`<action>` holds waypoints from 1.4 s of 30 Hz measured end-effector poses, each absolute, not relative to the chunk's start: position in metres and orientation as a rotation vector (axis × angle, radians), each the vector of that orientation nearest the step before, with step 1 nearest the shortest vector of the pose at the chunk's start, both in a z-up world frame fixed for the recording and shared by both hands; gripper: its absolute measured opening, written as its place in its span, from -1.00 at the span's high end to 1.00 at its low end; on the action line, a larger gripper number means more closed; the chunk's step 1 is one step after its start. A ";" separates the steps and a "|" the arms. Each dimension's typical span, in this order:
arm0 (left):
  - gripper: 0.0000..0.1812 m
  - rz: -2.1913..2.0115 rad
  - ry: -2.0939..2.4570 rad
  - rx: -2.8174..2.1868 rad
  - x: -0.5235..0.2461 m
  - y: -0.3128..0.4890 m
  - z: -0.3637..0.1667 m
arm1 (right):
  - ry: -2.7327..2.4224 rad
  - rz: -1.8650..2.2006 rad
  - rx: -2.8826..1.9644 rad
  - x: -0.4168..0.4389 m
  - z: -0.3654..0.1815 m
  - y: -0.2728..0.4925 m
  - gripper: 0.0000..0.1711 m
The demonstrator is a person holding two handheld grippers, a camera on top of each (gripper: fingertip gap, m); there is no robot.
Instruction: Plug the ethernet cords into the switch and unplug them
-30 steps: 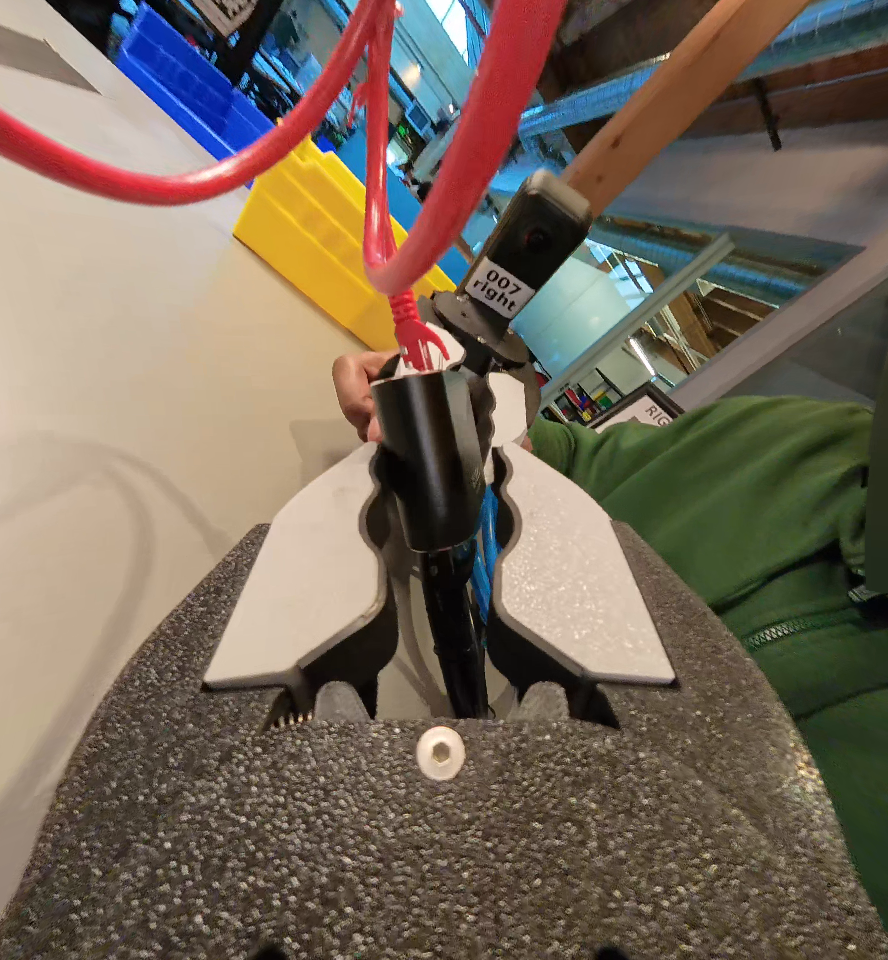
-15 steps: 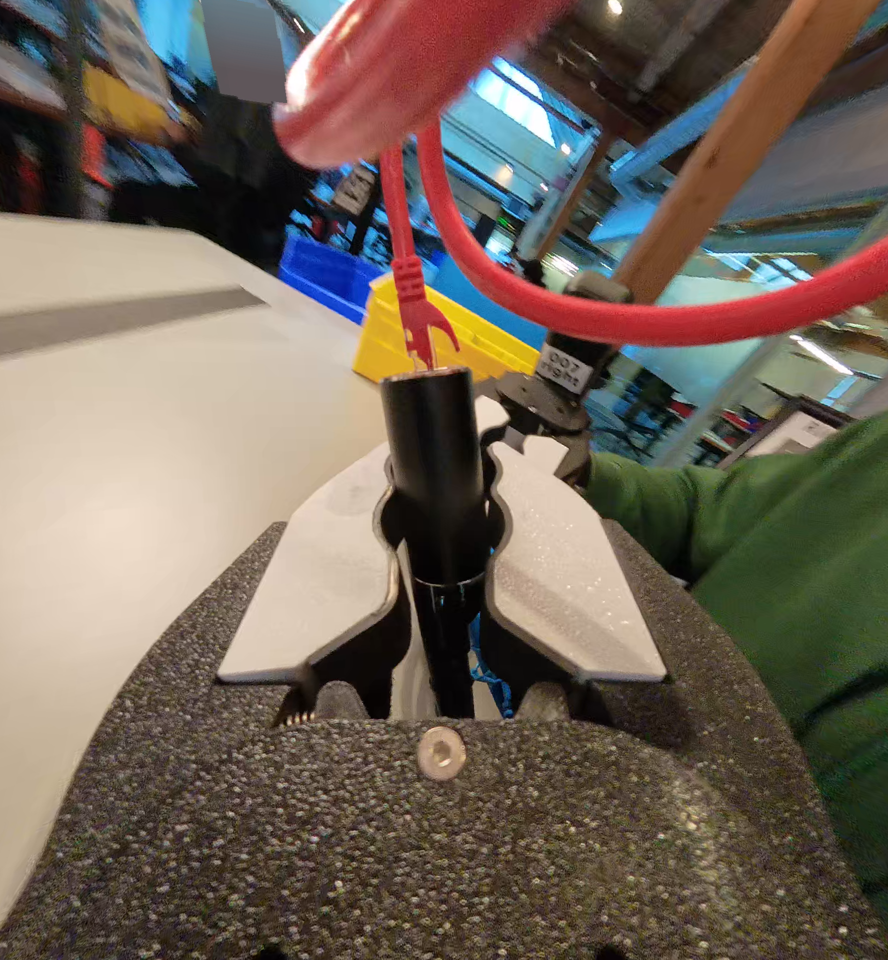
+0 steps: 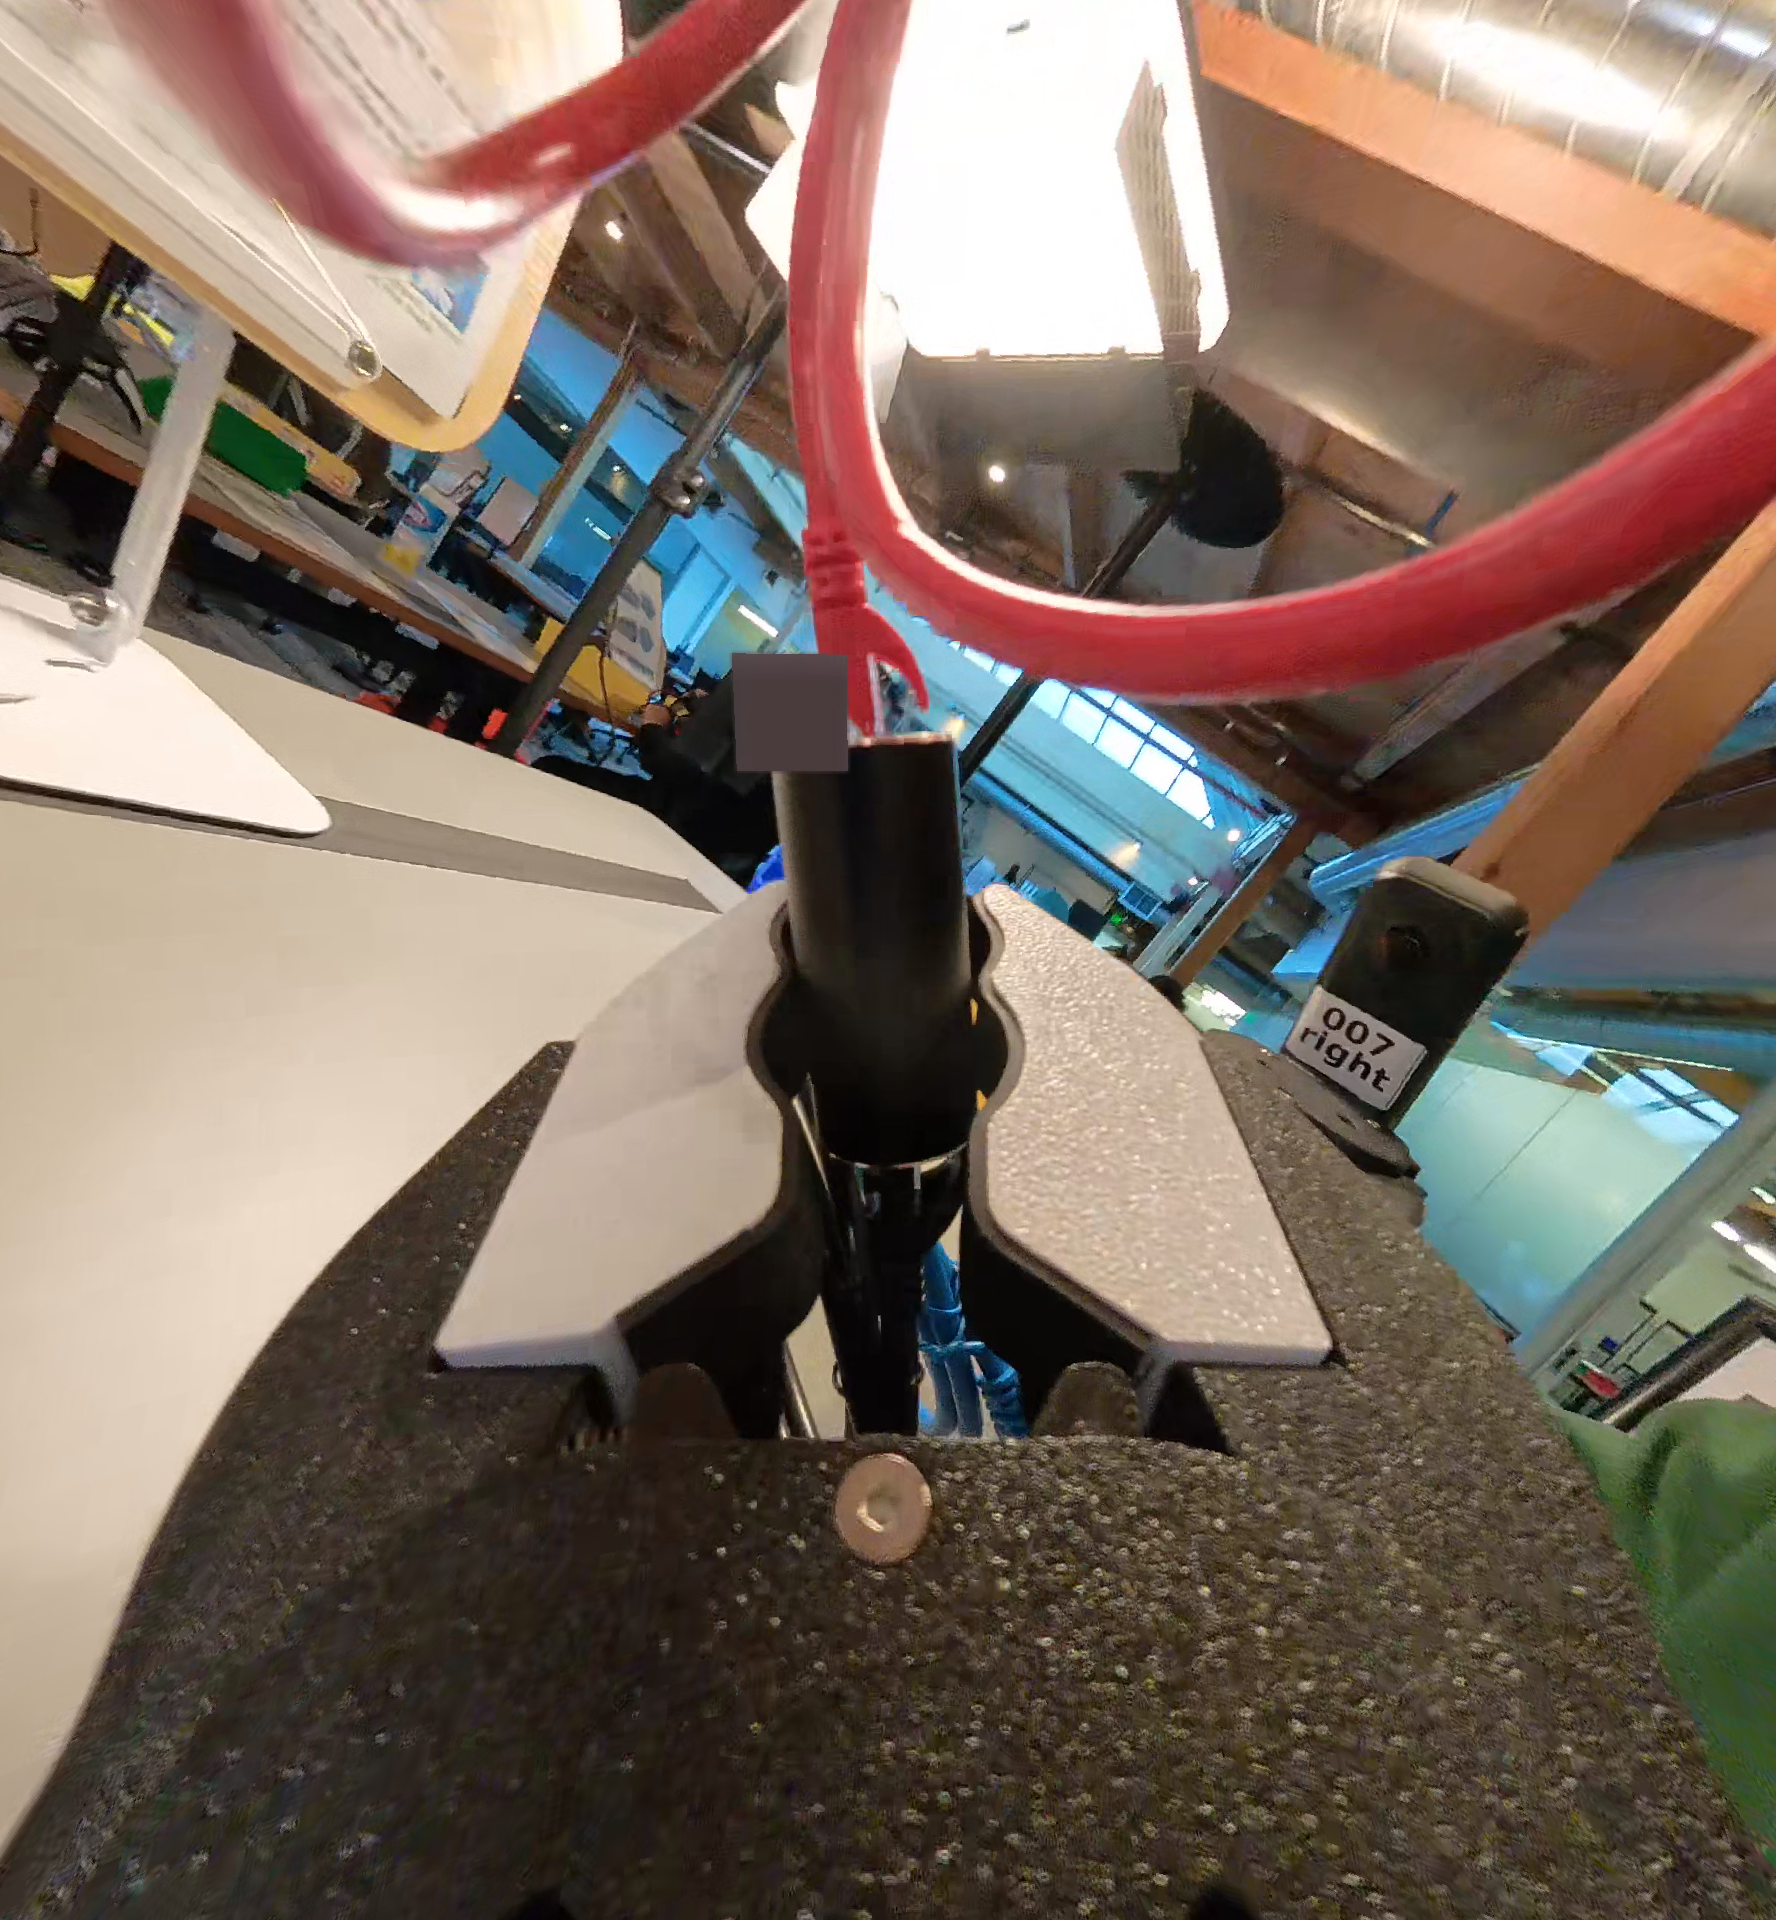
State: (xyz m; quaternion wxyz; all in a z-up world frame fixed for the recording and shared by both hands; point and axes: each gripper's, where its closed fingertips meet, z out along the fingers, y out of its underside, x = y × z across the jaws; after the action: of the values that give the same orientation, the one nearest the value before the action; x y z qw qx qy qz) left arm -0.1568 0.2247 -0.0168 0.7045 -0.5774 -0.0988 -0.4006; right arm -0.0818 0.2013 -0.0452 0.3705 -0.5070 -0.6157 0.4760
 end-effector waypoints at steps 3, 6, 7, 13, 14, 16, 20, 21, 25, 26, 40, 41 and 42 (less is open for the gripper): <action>0.69 -0.928 -0.176 -1.255 -0.142 0.223 -0.017 | -1.504 1.313 -1.391 -0.099 -0.043 0.191 0.66; 0.70 -0.970 -0.138 -1.224 -0.133 0.220 -0.015 | -1.392 1.334 -1.512 -0.109 -0.048 0.201 0.68; 0.70 -0.990 -0.122 -1.206 -0.131 0.218 -0.013 | -1.362 1.346 -1.531 -0.111 -0.048 0.205 0.67; 0.69 -1.129 -0.014 -1.137 -0.109 0.209 -0.007 | -1.360 1.478 -1.515 -0.111 -0.047 0.199 0.66; 0.69 -1.149 -0.018 -1.124 -0.109 0.209 -0.006 | -1.356 1.495 -1.506 -0.110 -0.045 0.199 0.66; 0.69 -1.168 -0.041 -1.108 -0.113 0.210 -0.006 | -1.345 1.530 -1.491 -0.107 -0.043 0.200 0.69; 0.69 -1.225 -0.020 -1.138 -0.109 0.211 -0.008 | -1.371 1.569 -1.462 -0.101 -0.042 0.198 0.81; 0.69 -1.245 -0.001 -1.158 -0.107 0.211 -0.009 | -1.378 1.558 -1.456 -0.100 -0.043 0.198 0.82; 0.67 -1.222 0.207 -1.270 -0.099 0.203 -0.012 | -1.463 1.555 -1.404 -0.095 -0.048 0.192 0.83; 0.66 -1.179 0.262 -1.295 -0.098 0.201 -0.013 | -1.487 1.562 -1.401 -0.094 -0.049 0.191 0.83; 0.39 -1.140 0.408 -1.496 -0.082 0.204 -0.034 | -1.721 1.555 -1.364 -0.082 -0.063 0.180 0.85; 0.39 -1.140 0.418 -1.501 -0.082 0.204 -0.034 | -1.744 1.547 -1.351 -0.080 -0.063 0.178 0.85; 0.40 -1.139 0.426 -1.498 -0.082 0.203 -0.034 | -1.764 1.533 -1.340 -0.080 -0.064 0.176 0.86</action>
State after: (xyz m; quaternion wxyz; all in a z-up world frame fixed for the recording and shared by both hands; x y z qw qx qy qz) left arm -0.0823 0.2032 -0.0339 0.5697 -0.6379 0.1815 -0.4854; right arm -0.0797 0.1763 -0.0642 0.2220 -0.4850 -0.6385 0.5547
